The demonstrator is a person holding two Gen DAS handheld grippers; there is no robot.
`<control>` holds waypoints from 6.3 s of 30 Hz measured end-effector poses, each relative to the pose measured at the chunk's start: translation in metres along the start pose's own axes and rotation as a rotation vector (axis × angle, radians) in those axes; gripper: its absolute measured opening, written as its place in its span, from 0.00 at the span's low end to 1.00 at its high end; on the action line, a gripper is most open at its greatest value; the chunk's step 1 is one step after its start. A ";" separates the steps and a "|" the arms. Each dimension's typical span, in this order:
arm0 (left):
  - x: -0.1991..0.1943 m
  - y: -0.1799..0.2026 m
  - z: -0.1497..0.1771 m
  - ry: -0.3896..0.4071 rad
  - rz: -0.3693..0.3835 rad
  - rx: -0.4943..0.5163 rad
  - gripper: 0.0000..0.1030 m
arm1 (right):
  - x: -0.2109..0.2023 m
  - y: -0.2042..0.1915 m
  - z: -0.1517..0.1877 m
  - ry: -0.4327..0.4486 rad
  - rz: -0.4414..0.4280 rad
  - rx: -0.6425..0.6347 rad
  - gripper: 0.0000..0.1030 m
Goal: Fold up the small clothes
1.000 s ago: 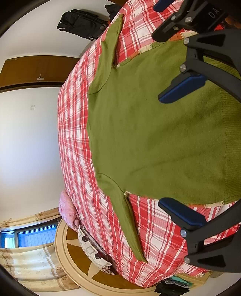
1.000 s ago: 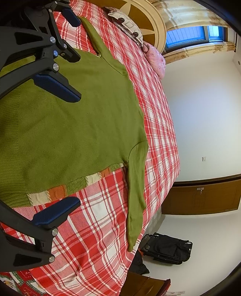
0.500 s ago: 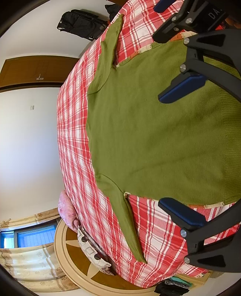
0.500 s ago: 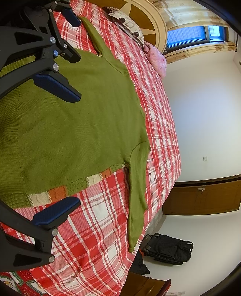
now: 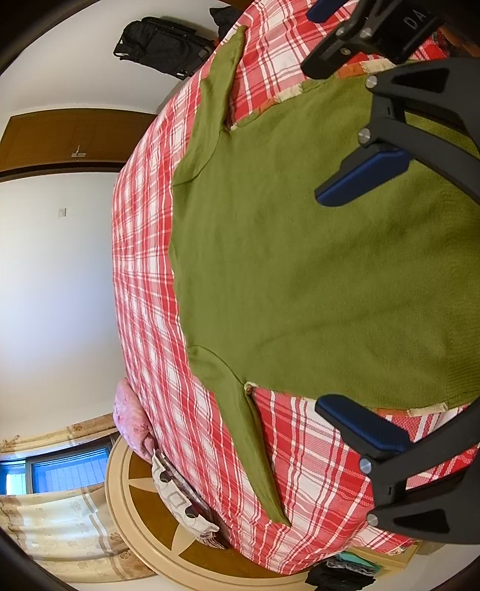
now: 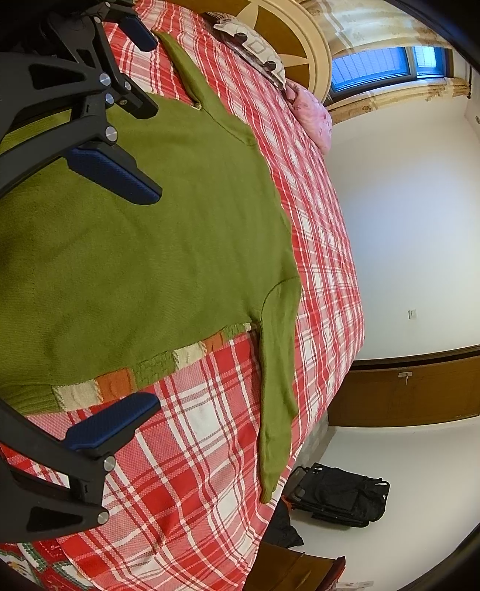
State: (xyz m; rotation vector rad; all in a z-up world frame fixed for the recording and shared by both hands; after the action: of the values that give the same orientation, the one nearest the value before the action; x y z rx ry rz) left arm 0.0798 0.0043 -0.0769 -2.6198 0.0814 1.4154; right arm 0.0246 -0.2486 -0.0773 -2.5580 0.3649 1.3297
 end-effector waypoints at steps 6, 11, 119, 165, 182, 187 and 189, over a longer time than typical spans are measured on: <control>0.013 -0.004 -0.010 -0.012 -0.024 -0.004 1.00 | 0.005 0.013 -0.014 0.007 0.020 0.028 0.99; 0.025 -0.009 -0.020 -0.022 -0.039 -0.009 1.00 | 0.017 0.032 -0.030 -0.011 0.030 0.081 0.99; 0.093 -0.073 -0.096 -0.069 -0.005 -0.192 1.00 | 0.046 0.066 -0.259 0.143 0.096 -0.117 0.04; 0.118 -0.259 -0.048 -0.104 -0.234 -0.441 1.00 | 0.241 -0.279 -0.132 -0.200 -0.262 -0.448 0.17; 0.132 -0.300 -0.046 -0.135 -0.225 -0.555 1.00 | 0.137 -0.283 -0.103 -0.182 -0.596 -0.353 0.74; 0.161 -0.356 -0.044 -0.216 -0.177 -0.752 1.00 | 0.107 -0.275 -0.082 -0.214 -0.746 -0.254 0.79; 0.173 -0.380 -0.040 -0.249 -0.218 -0.826 0.98 | 0.103 -0.273 -0.076 -0.208 -0.728 -0.254 0.79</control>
State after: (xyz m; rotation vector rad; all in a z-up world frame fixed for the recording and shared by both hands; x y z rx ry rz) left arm 0.2553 0.3766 -0.1552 -2.8367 -0.9842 1.9729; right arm 0.2287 -0.0273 -0.0948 -2.3194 -0.7463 1.3637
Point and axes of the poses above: each gripper's, at about its wrist camera, not at the fingertips, and x roughly the way its jaws point, y to its right, z to its underside, the point moved 10 cm from there along x, roughly the way its jaws point, and after that the axes turned 15 degrees about -y, right-handed, at the moved point
